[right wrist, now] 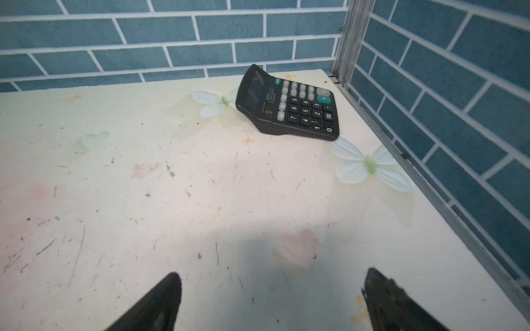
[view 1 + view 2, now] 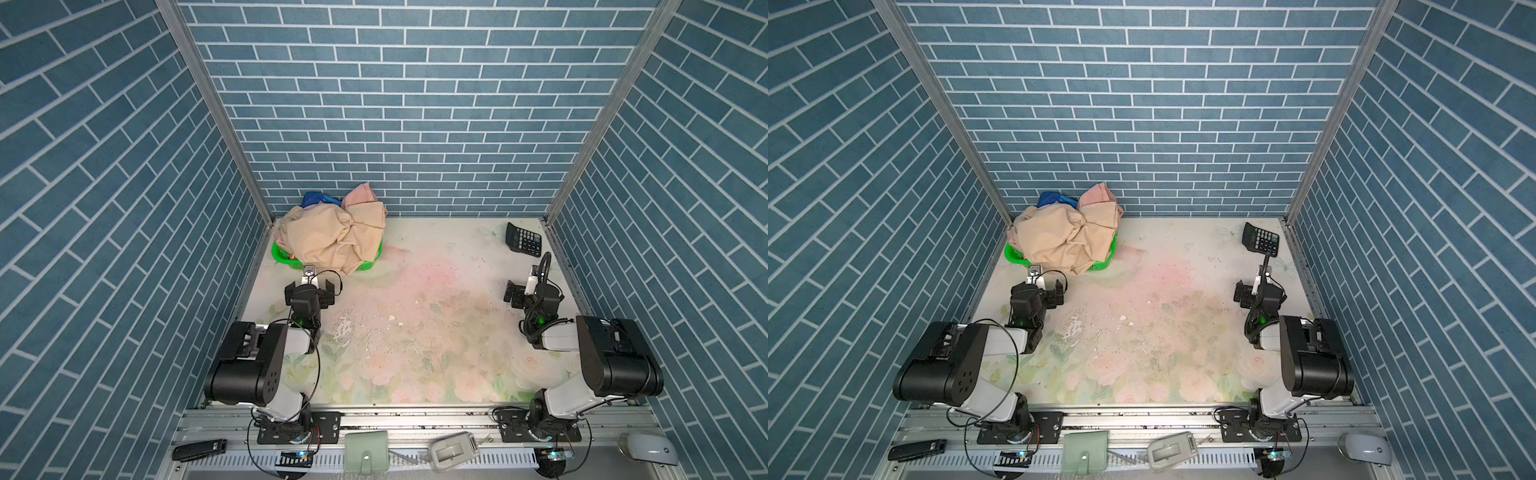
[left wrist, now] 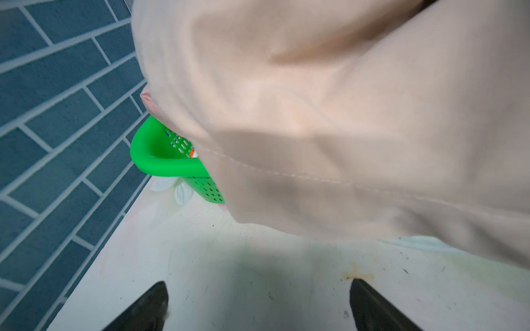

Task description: Fold and stack the shorts

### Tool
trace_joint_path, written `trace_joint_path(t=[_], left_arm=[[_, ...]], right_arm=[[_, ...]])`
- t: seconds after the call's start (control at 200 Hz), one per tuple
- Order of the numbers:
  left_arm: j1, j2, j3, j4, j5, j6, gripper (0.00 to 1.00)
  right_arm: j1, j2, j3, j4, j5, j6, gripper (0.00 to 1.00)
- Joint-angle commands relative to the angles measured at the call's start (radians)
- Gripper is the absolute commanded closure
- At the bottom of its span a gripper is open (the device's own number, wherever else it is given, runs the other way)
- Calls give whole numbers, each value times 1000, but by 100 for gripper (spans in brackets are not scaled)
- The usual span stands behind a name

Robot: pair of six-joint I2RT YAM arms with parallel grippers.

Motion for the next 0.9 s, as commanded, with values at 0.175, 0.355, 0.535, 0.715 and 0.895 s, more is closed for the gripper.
trace_joint_path(t=[0.175,0.355,0.535,0.715,0.895], left_arm=[[5,-4,15,-5,12,-9,0],[9,-5,15,-8,16,-13,0],[9,-7,14,-5,9,-17,0],[14,-45,-23,29,-76,-52,0],[-35,-81,-120,198,-153,-15,0]], right_arm=[[-3,-17,10,-7,-7,-27,1],[-16,-14,15,-14,-7,-12,1],[-16,-16,14,-15,-7,-12,1],[-16,-79,49,-127,71,12,1],[-14,-256,64,-301,139,47,1]])
